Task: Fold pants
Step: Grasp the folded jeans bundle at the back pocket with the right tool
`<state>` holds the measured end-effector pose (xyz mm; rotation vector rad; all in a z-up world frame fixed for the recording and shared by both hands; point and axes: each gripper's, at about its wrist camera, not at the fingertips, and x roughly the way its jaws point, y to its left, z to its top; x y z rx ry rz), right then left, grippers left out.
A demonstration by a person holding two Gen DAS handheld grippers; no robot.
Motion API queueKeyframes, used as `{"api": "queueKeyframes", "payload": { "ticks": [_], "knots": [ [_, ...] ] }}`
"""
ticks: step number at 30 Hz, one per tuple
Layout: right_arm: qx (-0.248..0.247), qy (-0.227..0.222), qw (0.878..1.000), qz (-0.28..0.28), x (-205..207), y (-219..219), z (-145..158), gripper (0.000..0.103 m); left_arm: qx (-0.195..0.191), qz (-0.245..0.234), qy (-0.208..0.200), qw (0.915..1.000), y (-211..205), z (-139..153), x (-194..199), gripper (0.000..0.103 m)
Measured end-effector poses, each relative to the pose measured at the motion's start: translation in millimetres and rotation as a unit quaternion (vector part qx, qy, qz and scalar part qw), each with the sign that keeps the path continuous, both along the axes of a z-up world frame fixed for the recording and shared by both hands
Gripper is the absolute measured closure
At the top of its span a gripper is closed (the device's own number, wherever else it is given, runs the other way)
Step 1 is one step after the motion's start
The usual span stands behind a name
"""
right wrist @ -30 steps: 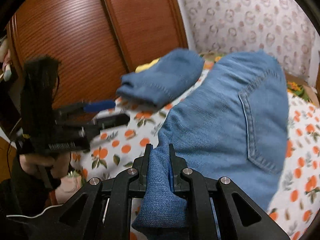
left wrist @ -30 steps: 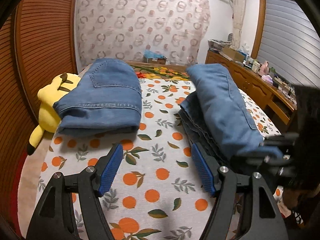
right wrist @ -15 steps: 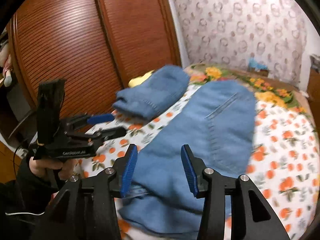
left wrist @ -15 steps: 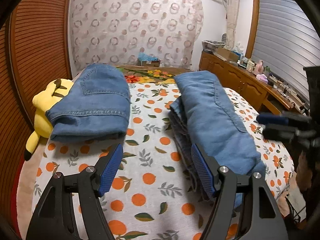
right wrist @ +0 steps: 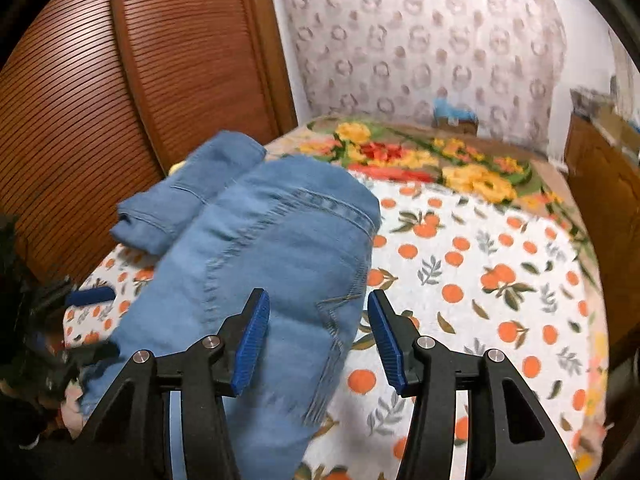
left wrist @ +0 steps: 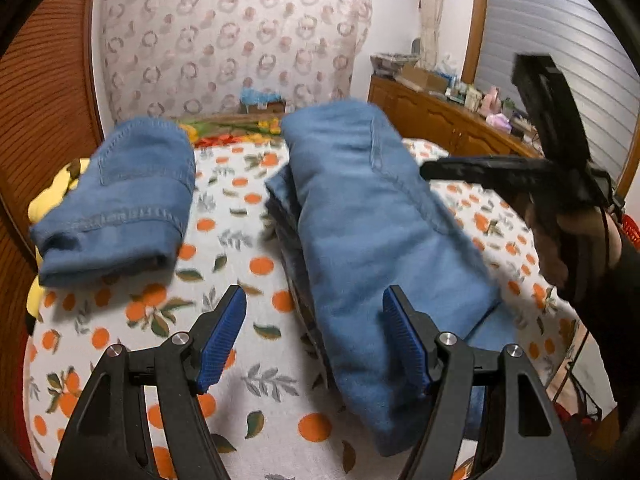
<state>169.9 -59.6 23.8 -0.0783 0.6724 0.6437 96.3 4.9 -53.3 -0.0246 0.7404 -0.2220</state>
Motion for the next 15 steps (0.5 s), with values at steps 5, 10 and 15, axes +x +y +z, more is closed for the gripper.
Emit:
{"api": "queueKeyframes", "payload": {
  "ticks": [5, 10, 15],
  "knots": [
    [0.004, 0.012, 1.0, 0.004, 25.1, 19.0, -10.1, 0.04, 0.007, 0.001, 0.019, 0.9998, 1.9, -14.0, -1.1, 0.031],
    [0.009, 0.031, 0.999, 0.01, 44.5, 28.9, -18.0, 0.038, 0.01, 0.003, 0.026, 0.9996, 2.2, -22.1, -2.1, 0.031],
    [0.008, 0.051, 0.999, 0.01, 67.0, 38.1, -31.3, 0.028, 0.004, 0.003, 0.029, 0.9996, 4.9, -24.2, -2.8, 0.031]
  ]
}}
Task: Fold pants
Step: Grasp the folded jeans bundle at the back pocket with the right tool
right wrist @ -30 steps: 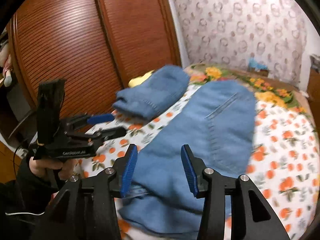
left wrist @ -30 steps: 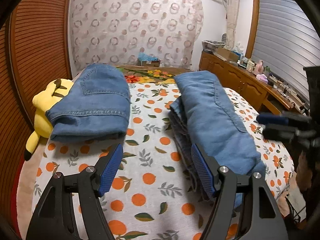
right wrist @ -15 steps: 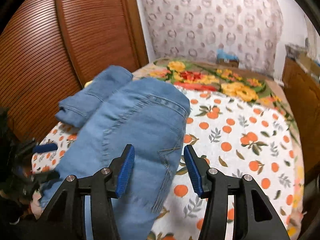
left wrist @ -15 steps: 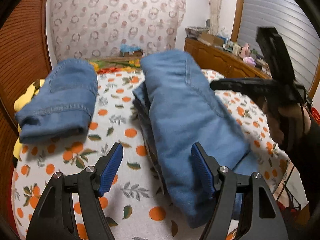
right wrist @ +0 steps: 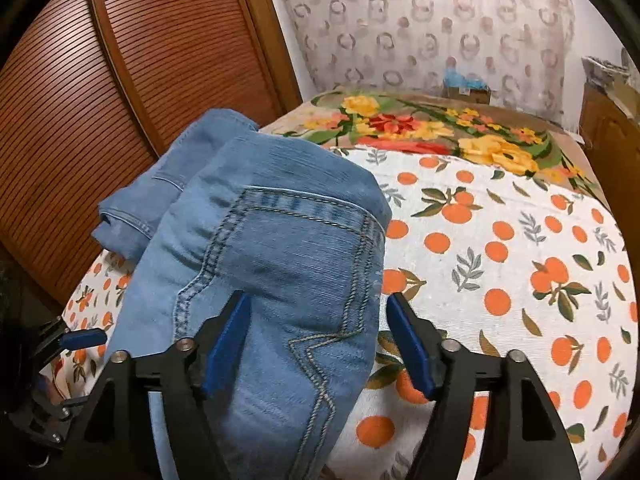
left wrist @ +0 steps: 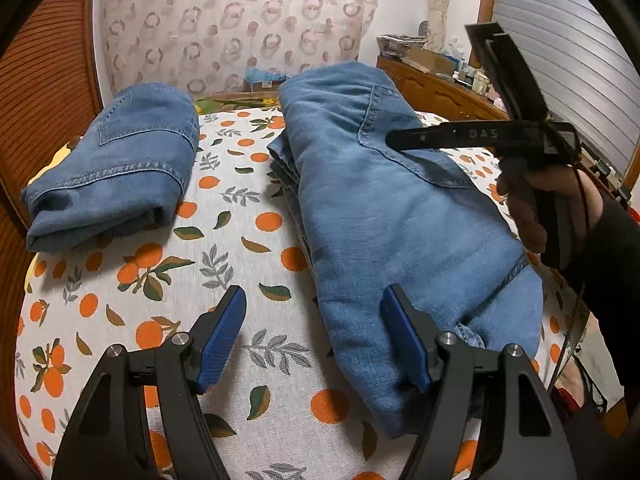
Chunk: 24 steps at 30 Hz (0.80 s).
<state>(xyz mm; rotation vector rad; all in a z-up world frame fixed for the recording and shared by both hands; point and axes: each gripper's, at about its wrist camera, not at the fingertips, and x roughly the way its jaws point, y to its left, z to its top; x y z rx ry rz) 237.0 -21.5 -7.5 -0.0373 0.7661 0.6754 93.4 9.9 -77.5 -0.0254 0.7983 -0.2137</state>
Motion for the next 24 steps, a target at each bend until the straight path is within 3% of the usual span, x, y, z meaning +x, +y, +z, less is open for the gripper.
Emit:
{"api": "queueKeyframes", "payload": {
  "ticks": [12, 16, 24],
  "knots": [
    [0.046, 0.052, 0.997, 0.027, 30.9, -0.3, -13.5, 0.028, -0.013, -0.003, 0.003, 0.9999, 2.1, -0.2, 1.8, 0.031],
    [0.045, 0.047, 0.997, 0.034, 31.3, 1.9, -15.9, 0.029, -0.021, -0.005, 0.002, 0.9998, 2.1, -0.1, 5.0, 0.032],
    [0.05, 0.046, 0.997, 0.042, 31.1, -1.5, -16.8, 0.037, -0.058, -0.021, 0.01, 0.998, 2.1, -1.3, 7.4, 0.052]
  ]
}}
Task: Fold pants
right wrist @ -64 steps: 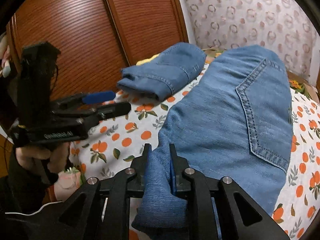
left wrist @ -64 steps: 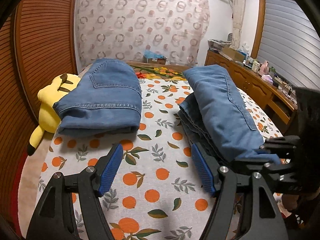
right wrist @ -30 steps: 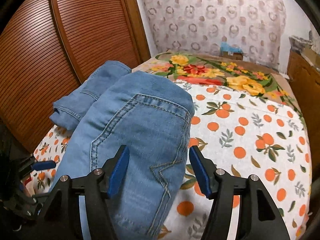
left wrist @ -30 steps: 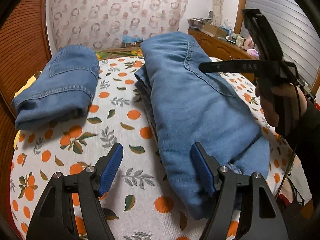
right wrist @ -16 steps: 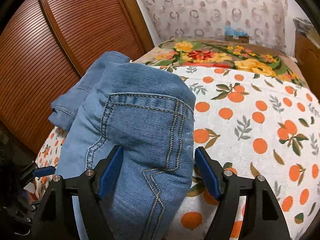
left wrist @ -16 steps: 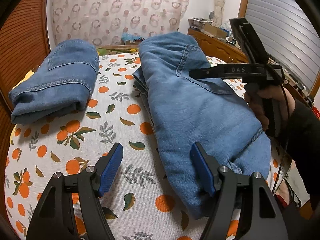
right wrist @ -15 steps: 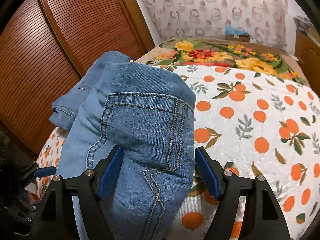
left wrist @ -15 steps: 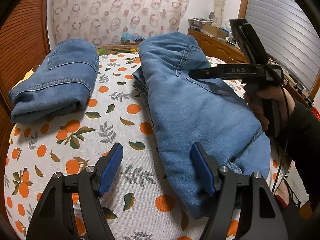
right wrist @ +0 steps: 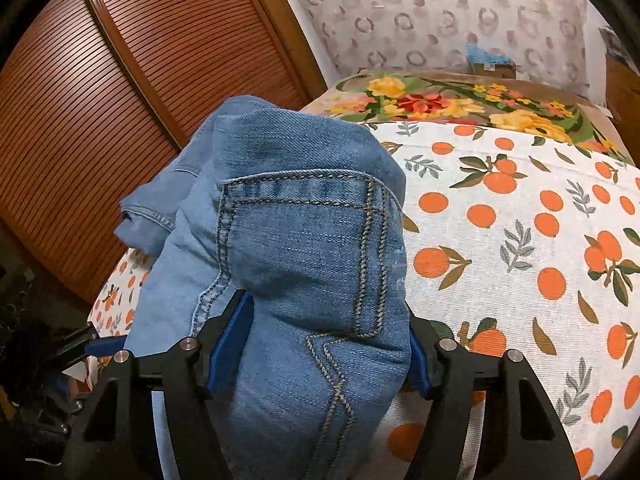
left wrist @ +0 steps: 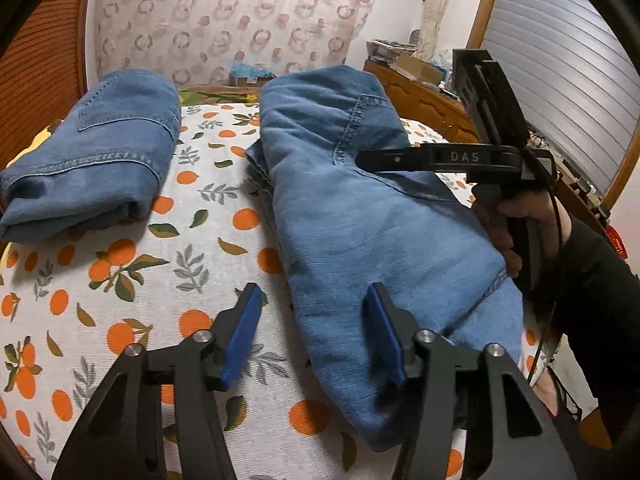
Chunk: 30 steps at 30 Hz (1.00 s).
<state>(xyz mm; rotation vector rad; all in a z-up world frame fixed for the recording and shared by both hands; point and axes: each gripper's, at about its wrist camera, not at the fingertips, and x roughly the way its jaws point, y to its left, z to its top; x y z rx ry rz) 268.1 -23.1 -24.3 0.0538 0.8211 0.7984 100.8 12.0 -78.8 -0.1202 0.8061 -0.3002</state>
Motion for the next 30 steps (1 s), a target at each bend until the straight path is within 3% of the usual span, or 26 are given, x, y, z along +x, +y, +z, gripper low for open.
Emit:
{"api": "queueKeyframes", "payload": {
  "ticks": [4, 6, 7, 10, 21, 30],
  "knots": [
    [0.007, -0.004, 1.0, 0.003, -4.9, 1.1, 2.1, 0.051, -0.011, -0.013, 0.0, 0.9999, -2.2, 0.2, -0.6, 0.068],
    [0.019, -0.009, 1.0, 0.006, -8.7, -1.5, 5.9, 0.067, -0.017, -0.019, 0.0, 0.9997, -2.4, 0.0, -1.5, 0.074],
    [0.024, -0.014, 1.0, 0.007, -11.6, -2.6, 8.3, 0.069, -0.019, -0.024, -0.001, 0.9995, -3.3, 0.2, -2.5, 0.083],
    [0.03, -0.043, 0.999, 0.004, -24.2, -2.7, 20.0, 0.077, -0.023, -0.027, -0.003, 0.9994, -3.8, 2.0, -4.6, 0.095],
    [0.063, -0.131, 0.989, 0.037, -66.2, 19.4, 102.5, 0.081, -0.066, -0.009, -0.054, 0.9963, 27.8, 45.8, -6.4, 0.098],
    [0.069, -0.17, 0.98, 0.078, -73.5, 65.7, 168.5, 0.081, -0.088, 0.038, -0.111, 0.9892, 93.3, 93.1, -2.6, 0.098]
  ]
}}
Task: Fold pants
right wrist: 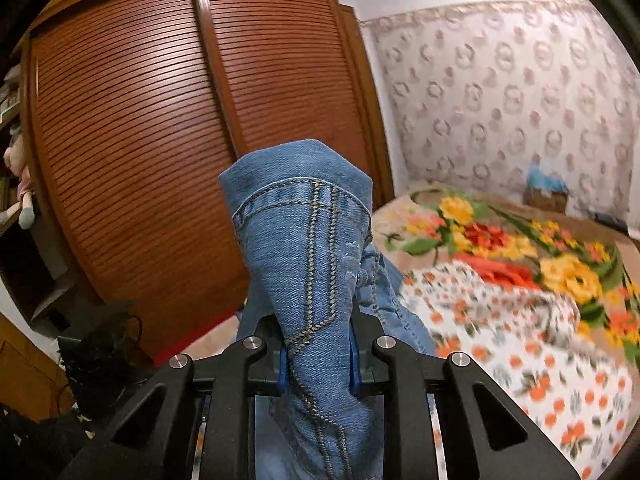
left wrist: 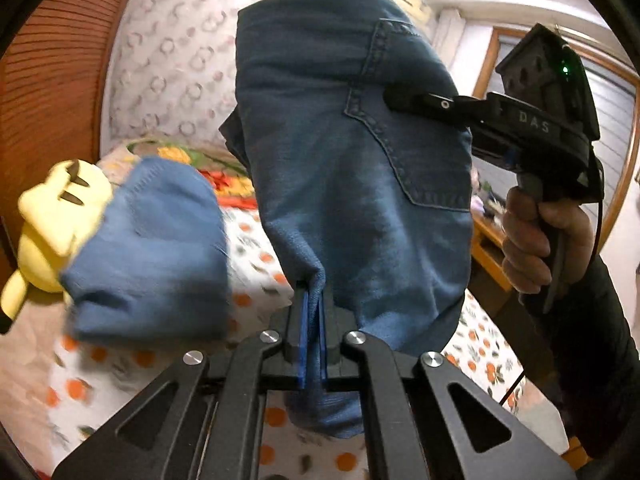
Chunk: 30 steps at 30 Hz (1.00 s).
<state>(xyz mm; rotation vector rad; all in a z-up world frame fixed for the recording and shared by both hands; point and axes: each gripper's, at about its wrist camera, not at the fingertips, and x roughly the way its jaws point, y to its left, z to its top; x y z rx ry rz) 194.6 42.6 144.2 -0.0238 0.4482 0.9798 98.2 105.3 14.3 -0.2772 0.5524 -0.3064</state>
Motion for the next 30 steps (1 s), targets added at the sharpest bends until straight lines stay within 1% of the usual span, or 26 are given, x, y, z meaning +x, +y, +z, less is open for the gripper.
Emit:
{"api": "queueKeyframes", "payload": {
  "ticks": [5, 8, 9, 11, 13, 15, 17, 20, 21, 22, 24, 25, 27, 30],
  "knots": [
    [0.013, -0.005, 0.999, 0.042, 12.9, 45.5, 20.6, 0.081, 0.011, 0.05, -0.026, 0.9983, 48.2, 22.6, -10.6, 0.098],
    [0.031, 0.003, 0.997, 0.073, 22.0, 74.3, 27.7, 0.081, 0.024, 0.087, -0.035, 0.9953, 81.2, 31.4, -18.8, 0.098],
    [0.046, 0.011, 0.995, 0.083, 27.5, 85.3, 28.1, 0.081, 0.028, 0.097, -0.037, 0.9942, 87.5, 33.1, -19.9, 0.098],
    [0.073, 0.031, 0.991, 0.106, 39.8, 103.6, 24.8, 0.081, 0.036, 0.127, -0.039, 0.9904, 111.3, 40.7, -22.0, 0.098],
    [0.087, 0.036, 0.988, 0.12, 48.0, 123.5, 18.9, 0.081, 0.044, 0.147, -0.038, 0.9875, 128.5, 45.1, -19.3, 0.098],
    [0.098, 0.056, 0.986, 0.123, 64.7, 137.2, 6.0, 0.081, 0.059, 0.164, -0.03, 0.9843, 143.4, 44.6, -10.4, 0.098],
    [0.102, 0.083, 0.985, 0.113, 91.3, 142.5, -16.4, 0.081, 0.065, 0.166, -0.016, 0.9838, 154.6, 38.5, 4.2, 0.098],
    [0.083, 0.124, 0.986, 0.076, 139.3, 146.2, -59.1, 0.08, 0.08, 0.147, 0.022, 0.9856, 155.3, 12.8, 42.5, 0.098],
    [0.067, 0.135, 0.987, 0.054, 155.2, 143.2, -77.4, 0.08, 0.082, 0.137, 0.037, 0.9865, 154.1, 2.0, 55.8, 0.098],
    [0.046, 0.142, 0.988, 0.03, 166.8, 139.1, -91.8, 0.079, 0.074, 0.124, 0.06, 0.9876, 150.1, -15.8, 73.2, 0.098],
    [0.009, 0.156, 0.988, -0.008, 187.9, 128.8, -119.7, 0.075, 0.076, 0.116, 0.078, 0.9872, 145.7, -33.2, 90.9, 0.098],
    [0.004, 0.161, 0.987, -0.015, 195.2, 121.6, -127.1, 0.073, 0.079, 0.115, 0.079, 0.9871, 144.1, -35.3, 94.3, 0.098],
    [-0.006, 0.159, 0.987, -0.022, 203.3, 107.3, -131.0, 0.06, 0.083, 0.114, 0.079, 0.9868, 142.0, -37.8, 100.1, 0.098],
    [-0.039, 0.135, 0.989, -0.047, 206.9, 99.1, -118.6, 0.048, 0.09, 0.12, 0.084, 0.9851, 145.6, -37.4, 104.2, 0.098]
  ]
}}
